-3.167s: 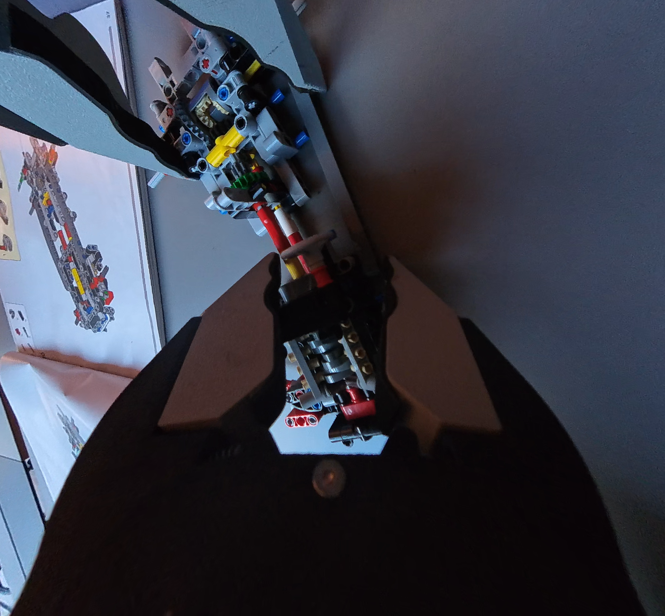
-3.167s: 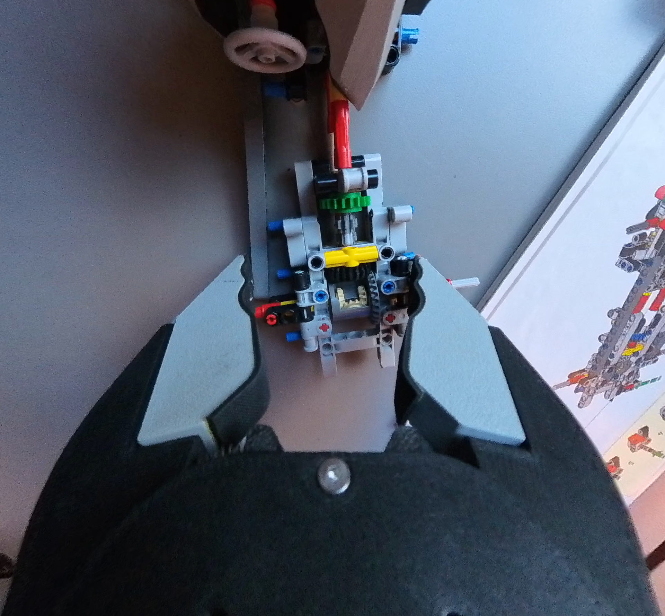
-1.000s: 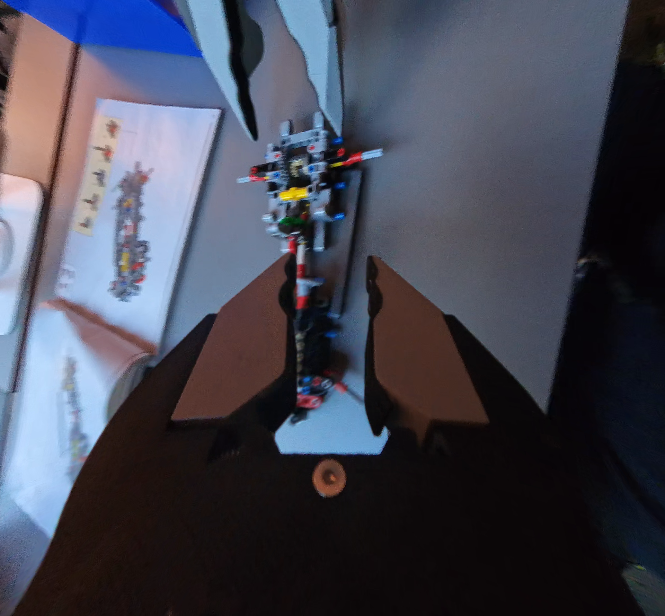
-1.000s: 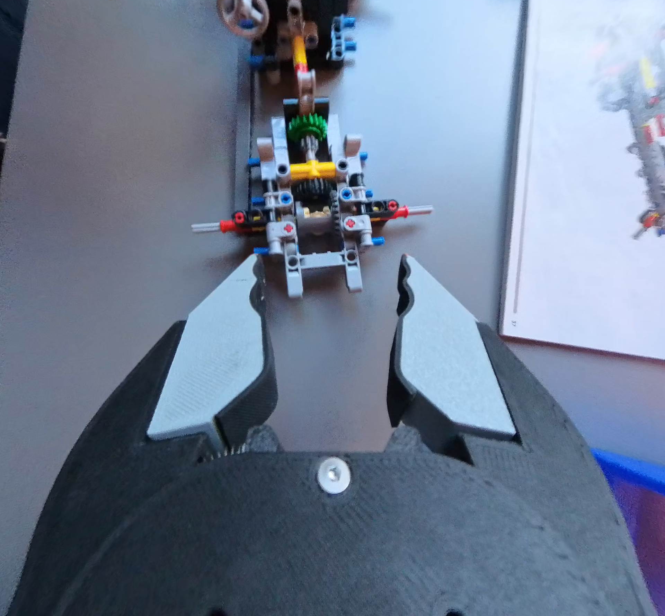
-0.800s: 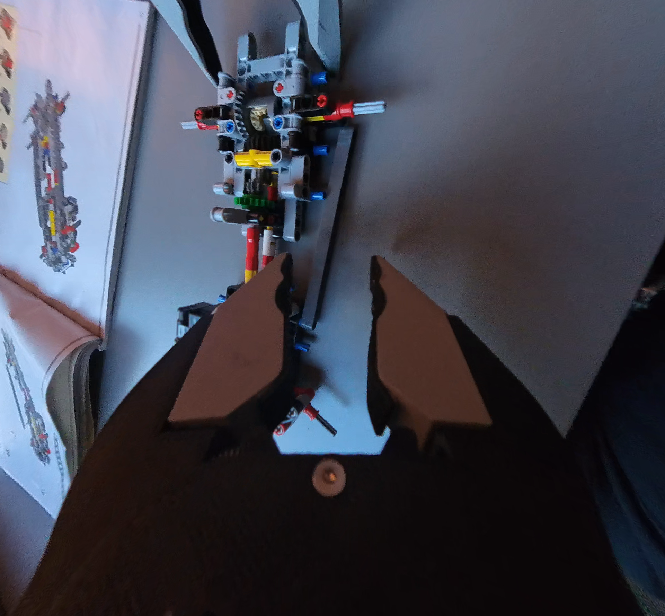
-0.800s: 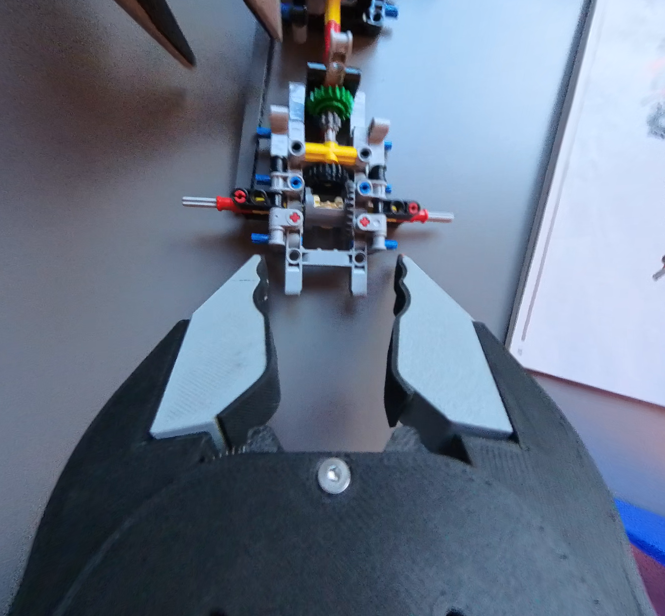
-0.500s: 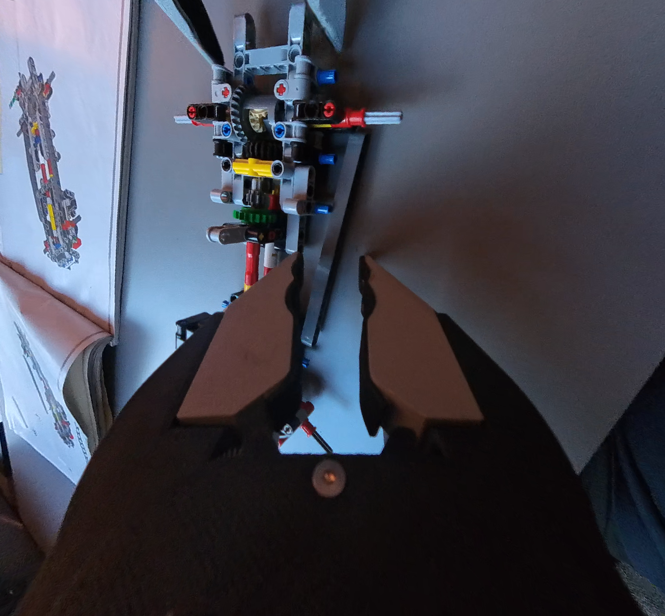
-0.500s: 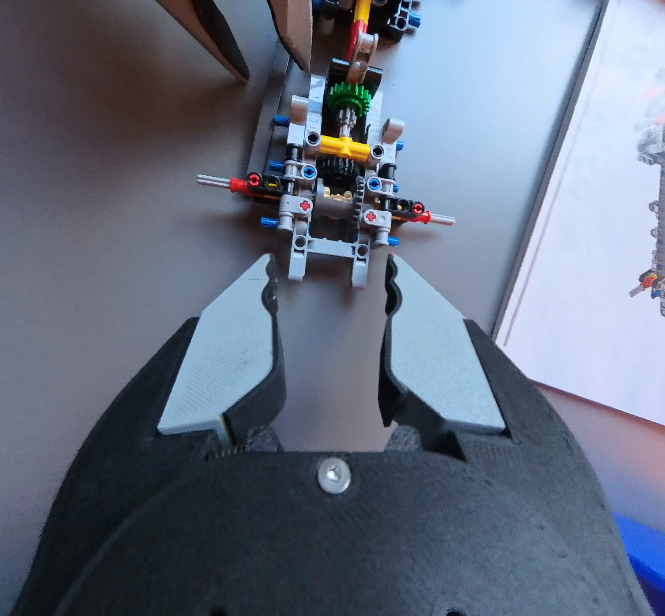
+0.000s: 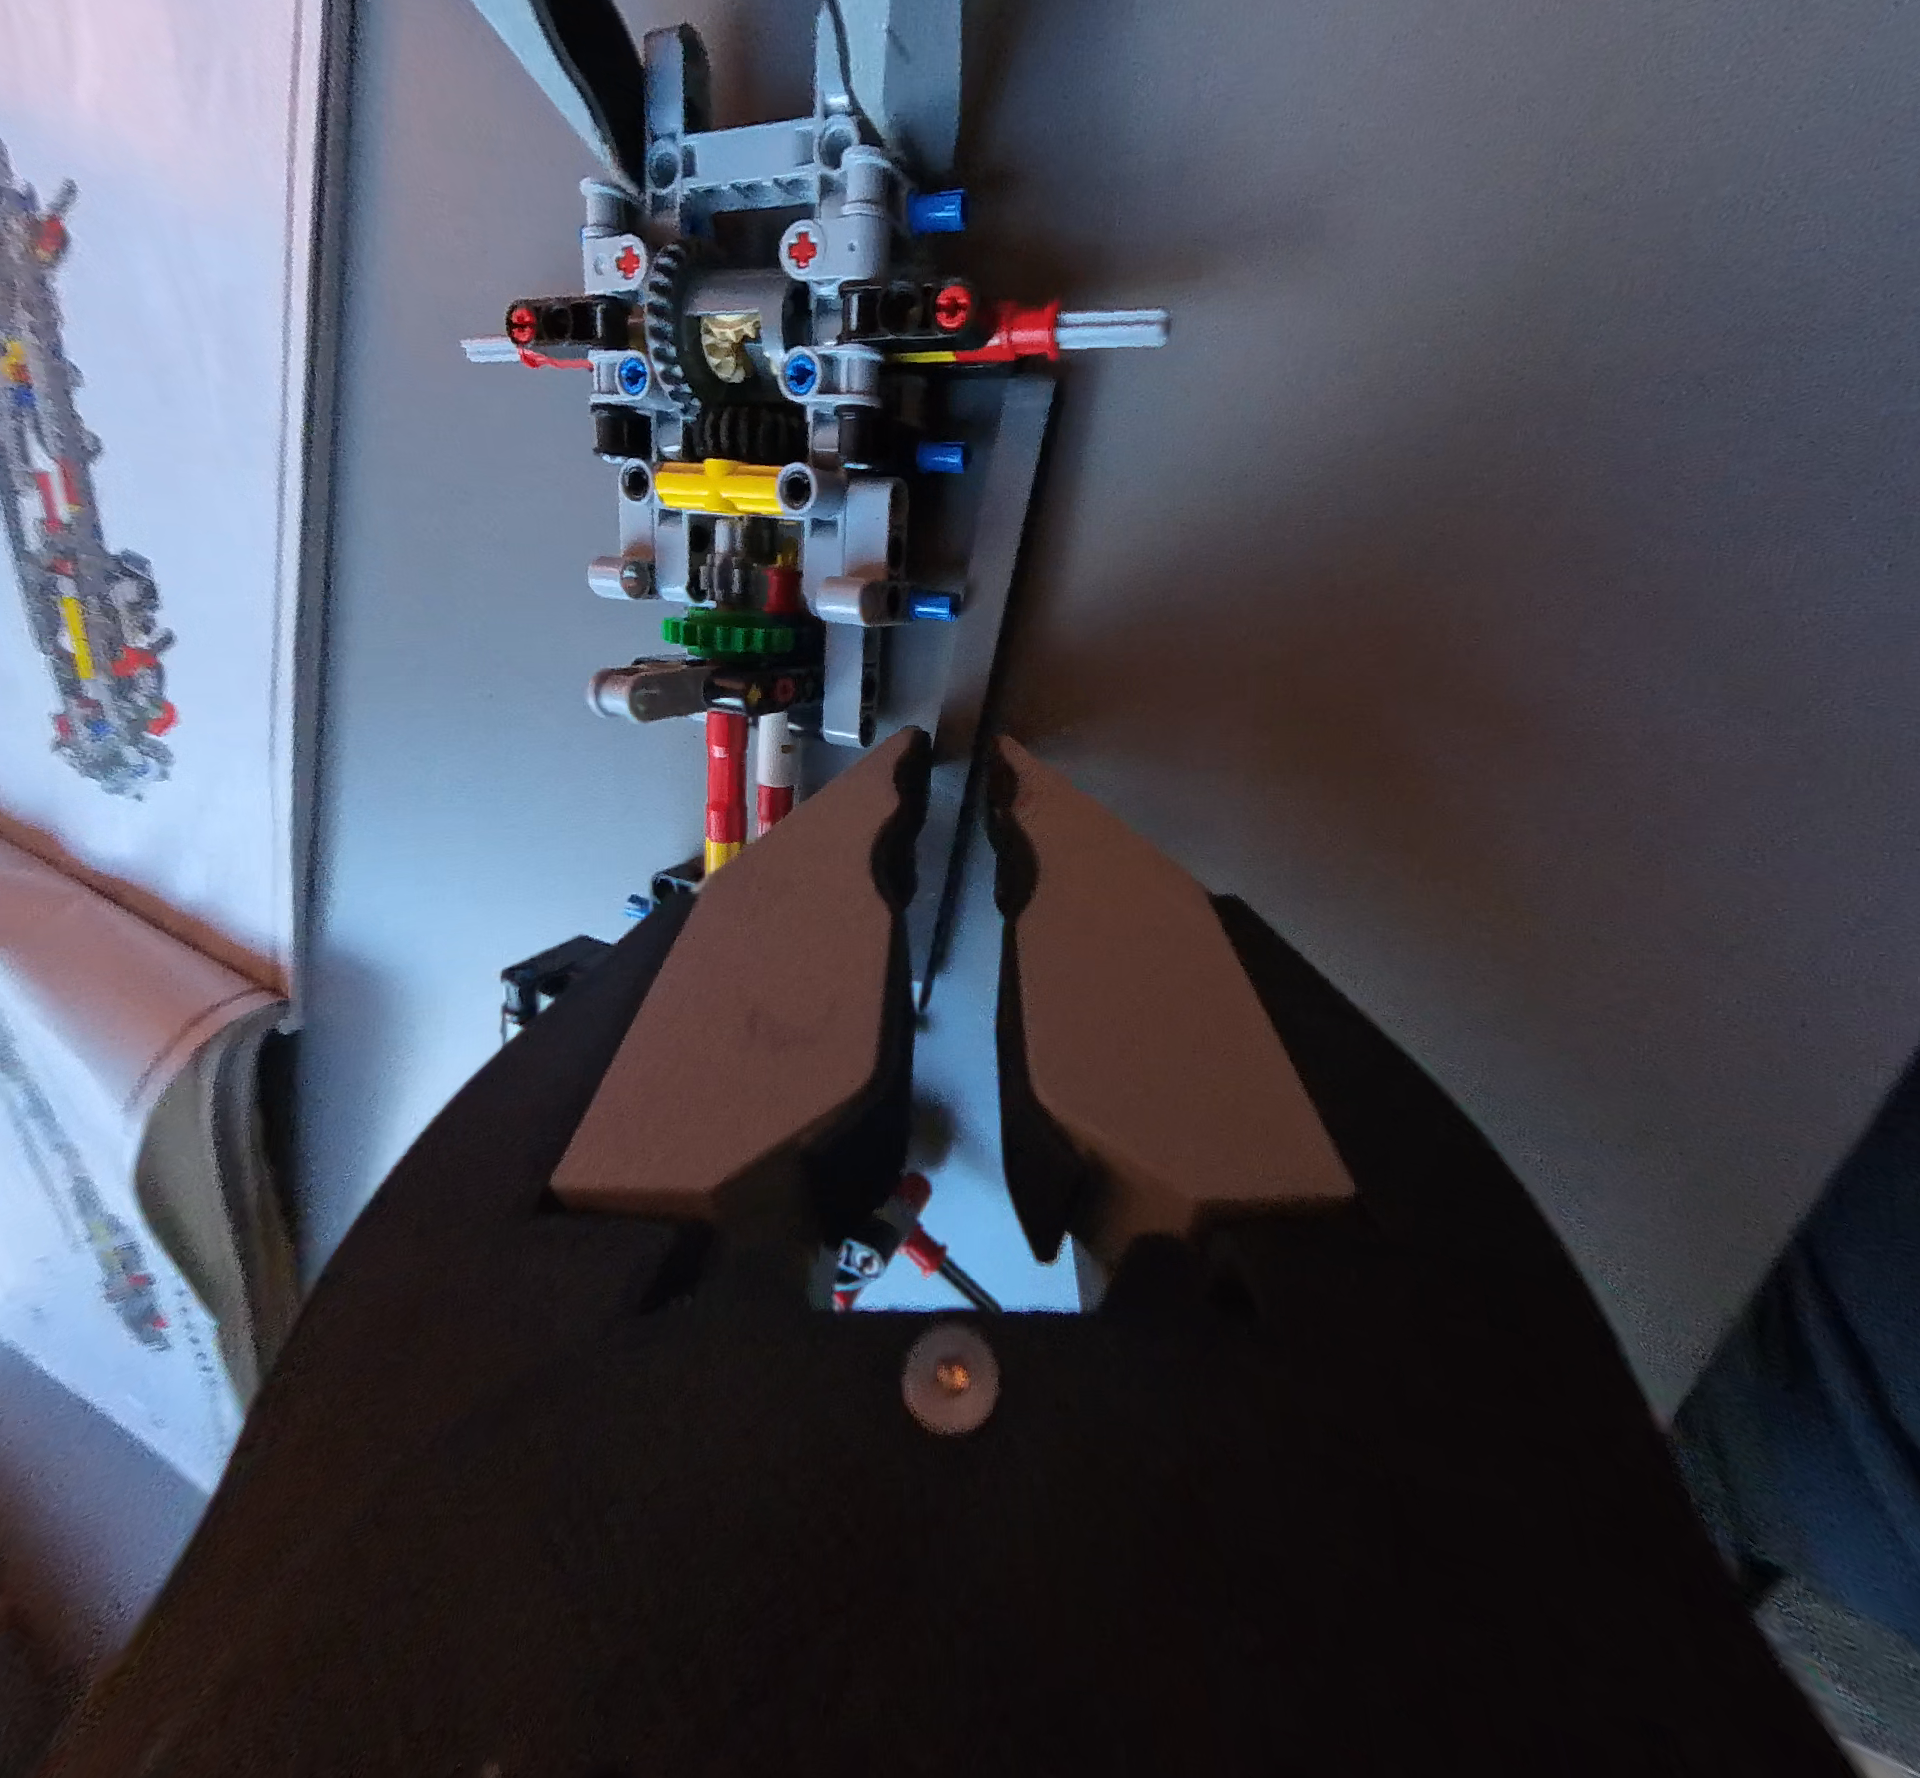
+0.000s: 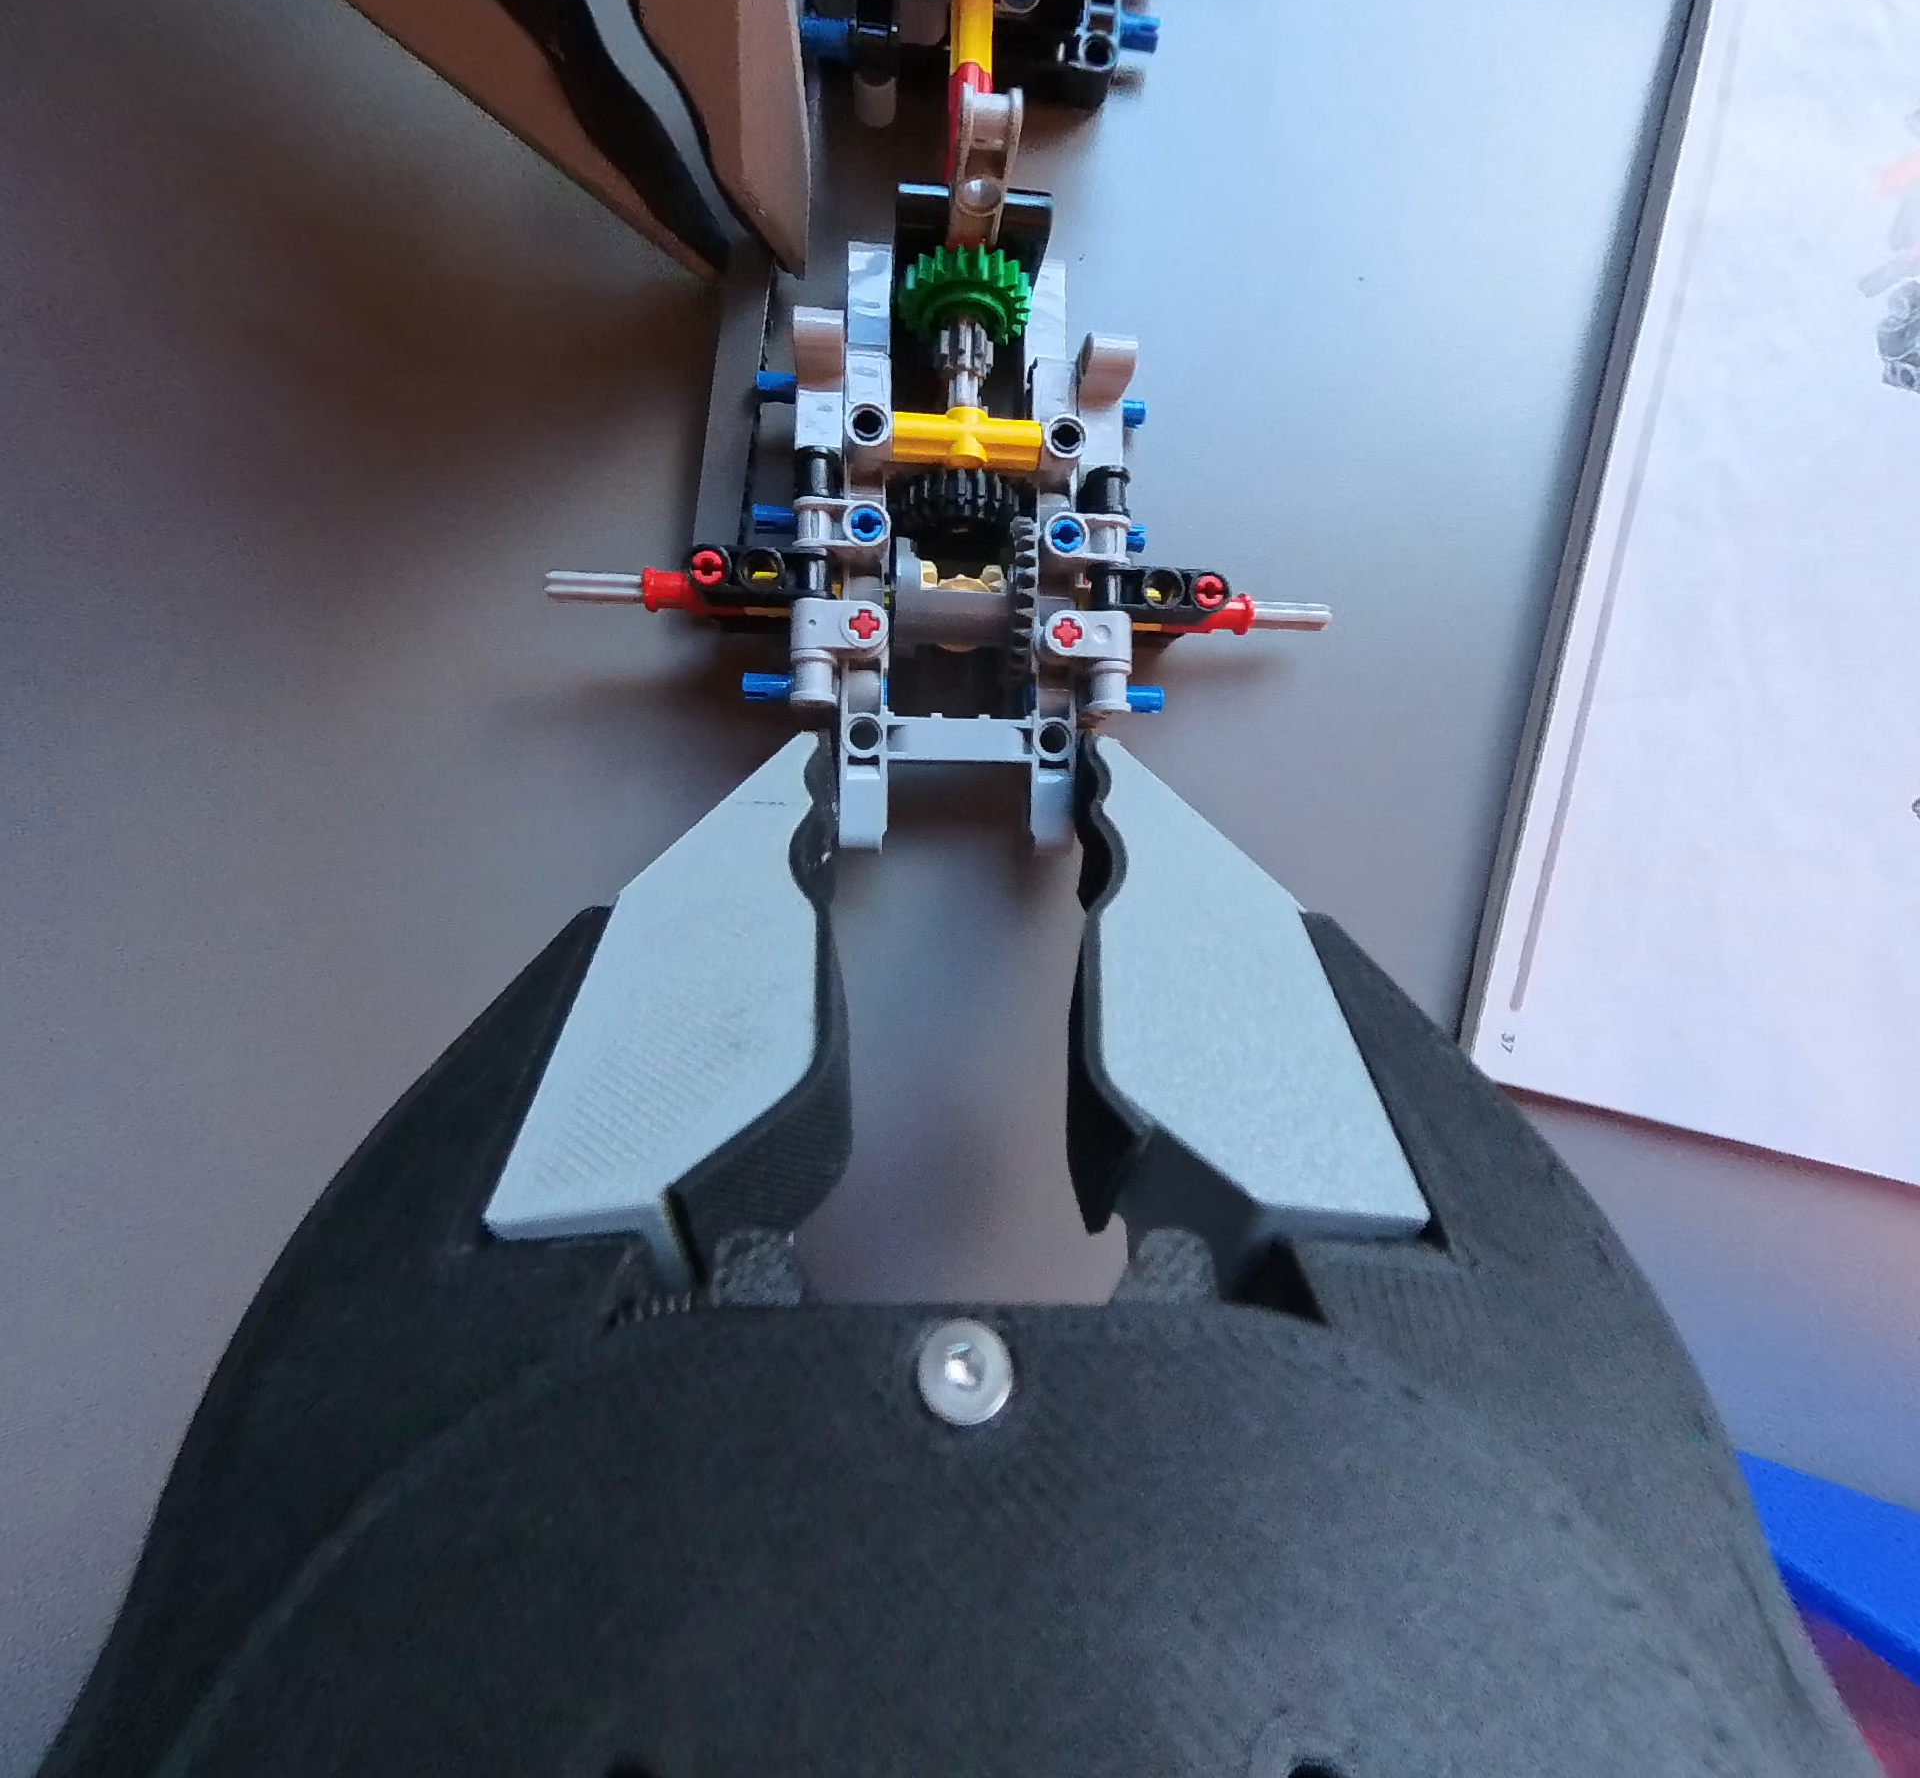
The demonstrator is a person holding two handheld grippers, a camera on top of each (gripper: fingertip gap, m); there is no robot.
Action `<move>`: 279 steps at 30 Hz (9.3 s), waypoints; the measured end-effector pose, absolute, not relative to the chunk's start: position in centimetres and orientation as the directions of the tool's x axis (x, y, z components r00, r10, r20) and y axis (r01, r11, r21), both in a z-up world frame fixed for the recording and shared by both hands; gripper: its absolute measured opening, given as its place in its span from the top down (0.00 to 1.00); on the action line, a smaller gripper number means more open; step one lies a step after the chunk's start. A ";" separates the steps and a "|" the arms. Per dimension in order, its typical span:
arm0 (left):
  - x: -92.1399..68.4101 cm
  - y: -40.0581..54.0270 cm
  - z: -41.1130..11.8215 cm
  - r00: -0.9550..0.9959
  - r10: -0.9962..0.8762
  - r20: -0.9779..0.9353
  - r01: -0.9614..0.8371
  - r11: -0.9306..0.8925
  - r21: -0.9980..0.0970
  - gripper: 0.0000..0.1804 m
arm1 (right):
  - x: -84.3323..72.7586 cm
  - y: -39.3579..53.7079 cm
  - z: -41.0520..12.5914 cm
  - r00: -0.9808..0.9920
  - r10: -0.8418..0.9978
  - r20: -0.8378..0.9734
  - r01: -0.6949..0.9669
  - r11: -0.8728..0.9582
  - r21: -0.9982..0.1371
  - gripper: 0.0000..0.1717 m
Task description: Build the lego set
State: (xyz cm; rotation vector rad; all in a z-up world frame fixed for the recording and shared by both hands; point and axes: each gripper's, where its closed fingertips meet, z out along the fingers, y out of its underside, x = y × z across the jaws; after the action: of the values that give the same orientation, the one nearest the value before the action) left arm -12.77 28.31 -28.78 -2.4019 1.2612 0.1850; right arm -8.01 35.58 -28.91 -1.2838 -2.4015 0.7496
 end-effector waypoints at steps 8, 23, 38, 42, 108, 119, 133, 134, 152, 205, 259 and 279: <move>-12.8 28.2 -28.7 0.580 -0.748 -0.321 -0.800 -0.451 -0.395 0.96 | -8.2 35.7 -28.8 -0.542 0.838 0.067 0.658 0.472 -0.587 0.75; -12.9 28.1 -28.6 0.542 -0.745 -0.389 -0.819 -0.365 -0.442 0.96 | -8.4 35.7 -28.9 -0.525 0.850 0.043 0.668 0.442 -0.599 0.75; -13.1 28.2 -28.2 0.586 -0.718 -0.375 -0.785 -0.389 -0.483 0.96 | -8.5 35.7 -28.3 -0.531 0.795 0.293 0.638 0.603 -0.478 0.75; -13.6 28.6 -28.2 0.638 -0.662 -0.393 -0.754 -0.437 -0.489 0.96 | -8.4 35.7 -28.4 -0.528 0.801 0.283 0.640 0.594 -0.487 0.75; -15.6 30.2 -28.3 0.813 -0.486 -0.321 -0.567 -0.533 -0.628 0.95 | -12.1 33.9 -28.3 -0.509 0.815 0.277 0.716 0.580 -0.388 0.79; -19.9 27.4 -28.0 0.763 -0.524 -0.380 -0.644 -0.564 -0.517 0.85 | -12.2 34.0 -28.4 -0.495 0.817 0.296 0.743 0.575 -0.344 0.80; -22.3 27.8 -24.8 0.731 -0.546 -0.409 -0.677 -0.507 -0.534 0.58 | -12.3 34.0 -28.3 -0.459 0.835 0.303 0.754 0.547 -0.364 0.79; -22.4 28.1 -24.6 0.729 -0.551 -0.405 -0.678 -0.500 -0.539 0.54 | -12.3 34.0 -28.3 -0.454 0.838 0.303 0.751 0.543 -0.375 0.79; -22.9 29.5 -27.5 0.698 -0.604 -0.384 -0.710 -0.519 -0.475 0.61 | -12.7 34.0 -28.0 -0.362 0.912 0.194 0.779 0.410 -0.474 0.81; -21.4 26.4 -27.6 0.657 -0.701 -0.279 -0.734 -0.507 -0.452 0.81 | -13.0 34.0 -28.2 -0.353 0.884 0.308 0.721 0.466 -0.512 0.79; -30.6 29.5 -22.9 0.885 -0.409 -0.222 -0.350 -0.270 -0.897 0.93 | -13.3 34.0 -28.2 -0.380 0.868 0.320 0.666 0.497 -0.557 0.79; -26.2 27.5 -23.0 0.769 -0.600 -0.220 -0.401 -0.184 -0.897 0.92 | -13.4 34.0 -28.1 -0.384 0.846 0.371 0.621 0.533 -0.574 0.79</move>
State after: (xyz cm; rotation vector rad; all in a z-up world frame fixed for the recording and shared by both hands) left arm -26.21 27.53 -22.97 -1.8100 0.7760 -0.2152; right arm -13.43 34.00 -28.09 -1.1829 -2.1340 0.4547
